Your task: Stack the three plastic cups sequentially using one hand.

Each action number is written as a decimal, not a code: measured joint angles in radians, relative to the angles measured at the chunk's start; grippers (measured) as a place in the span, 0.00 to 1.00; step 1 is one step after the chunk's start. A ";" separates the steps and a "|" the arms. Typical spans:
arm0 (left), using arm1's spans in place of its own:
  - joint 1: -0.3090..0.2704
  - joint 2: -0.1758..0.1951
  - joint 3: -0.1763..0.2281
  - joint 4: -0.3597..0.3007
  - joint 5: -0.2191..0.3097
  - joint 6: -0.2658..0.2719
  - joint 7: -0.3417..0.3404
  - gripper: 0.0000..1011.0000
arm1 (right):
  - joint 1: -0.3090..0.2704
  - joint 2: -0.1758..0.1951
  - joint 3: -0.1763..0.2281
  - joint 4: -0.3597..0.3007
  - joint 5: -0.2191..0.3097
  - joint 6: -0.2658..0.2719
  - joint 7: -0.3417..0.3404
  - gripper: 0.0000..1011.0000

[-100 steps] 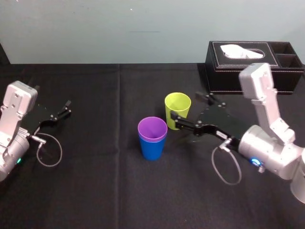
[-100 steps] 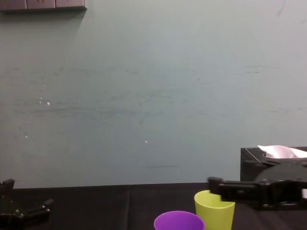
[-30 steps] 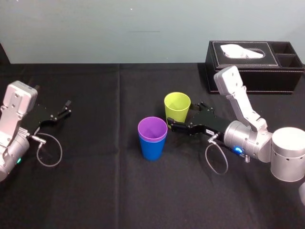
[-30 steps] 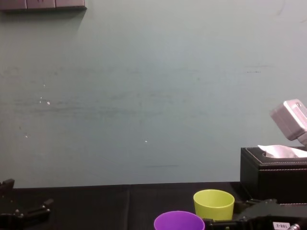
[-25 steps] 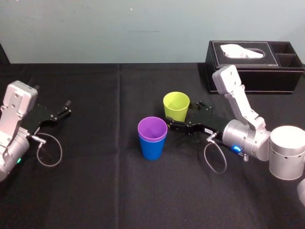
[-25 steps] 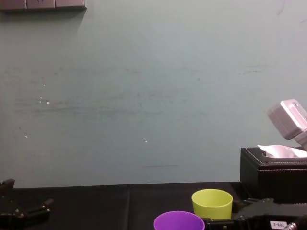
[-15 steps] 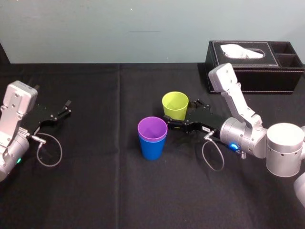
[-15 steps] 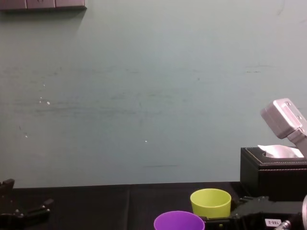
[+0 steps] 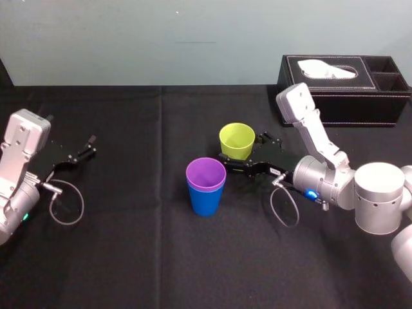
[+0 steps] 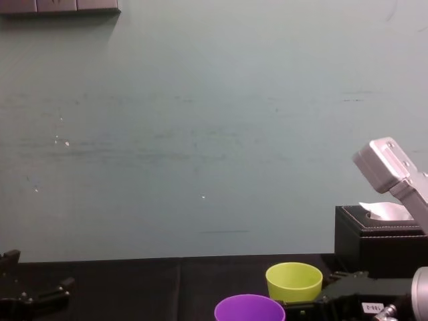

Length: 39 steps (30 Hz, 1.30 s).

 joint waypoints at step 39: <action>0.000 0.000 0.000 0.000 0.000 0.000 0.000 1.00 | 0.005 -0.007 0.001 0.010 -0.008 -0.003 -0.008 0.72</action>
